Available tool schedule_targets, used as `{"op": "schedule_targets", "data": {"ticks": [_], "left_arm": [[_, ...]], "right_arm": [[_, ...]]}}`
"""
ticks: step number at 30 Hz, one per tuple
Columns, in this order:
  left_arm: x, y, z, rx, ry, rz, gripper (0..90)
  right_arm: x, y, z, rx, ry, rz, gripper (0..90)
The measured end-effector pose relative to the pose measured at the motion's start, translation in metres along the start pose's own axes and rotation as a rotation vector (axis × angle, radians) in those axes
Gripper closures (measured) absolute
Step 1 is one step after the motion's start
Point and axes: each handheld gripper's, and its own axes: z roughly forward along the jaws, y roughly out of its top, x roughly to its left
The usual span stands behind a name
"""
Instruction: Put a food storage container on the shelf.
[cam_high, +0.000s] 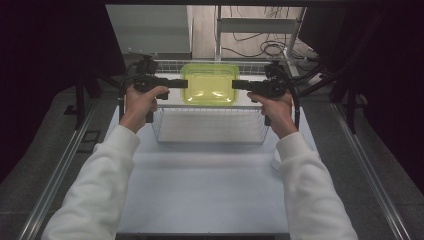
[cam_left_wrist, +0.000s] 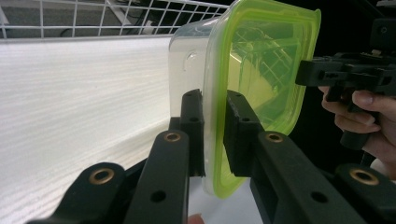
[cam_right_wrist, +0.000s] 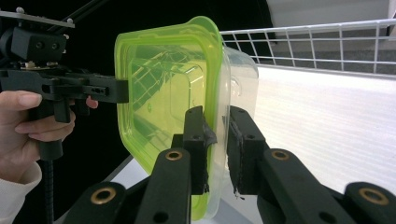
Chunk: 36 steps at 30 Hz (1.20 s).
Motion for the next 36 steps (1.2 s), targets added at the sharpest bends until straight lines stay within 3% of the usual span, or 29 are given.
{"op": "schedule_targets", "data": {"ticks": [17, 23, 25, 32, 36], "left_arm": [[0.018, 0.011, 0.02, 0.03, -0.005, -0.062, 79.8], [0.028, 0.014, 0.029, 0.063, 0.003, -0.093, 79.8], [0.032, 0.014, 0.032, 0.058, -0.015, -0.117, 79.6], [0.04, 0.023, 0.036, 0.076, -0.004, -0.136, 79.6], [0.049, 0.027, 0.041, 0.076, -0.024, -0.194, 78.8]], "right_arm": [[-0.02, 0.009, 0.013, 0.038, -0.013, 0.053, 78.1], [-0.028, 0.014, 0.021, 0.078, -0.038, 0.093, 78.5], [-0.032, 0.013, 0.025, 0.091, -0.055, 0.104, 78.5], [-0.04, 0.018, 0.033, 0.084, -0.055, 0.166, 78.3], [-0.044, 0.023, 0.038, 0.098, -0.072, 0.212, 77.1]]}}
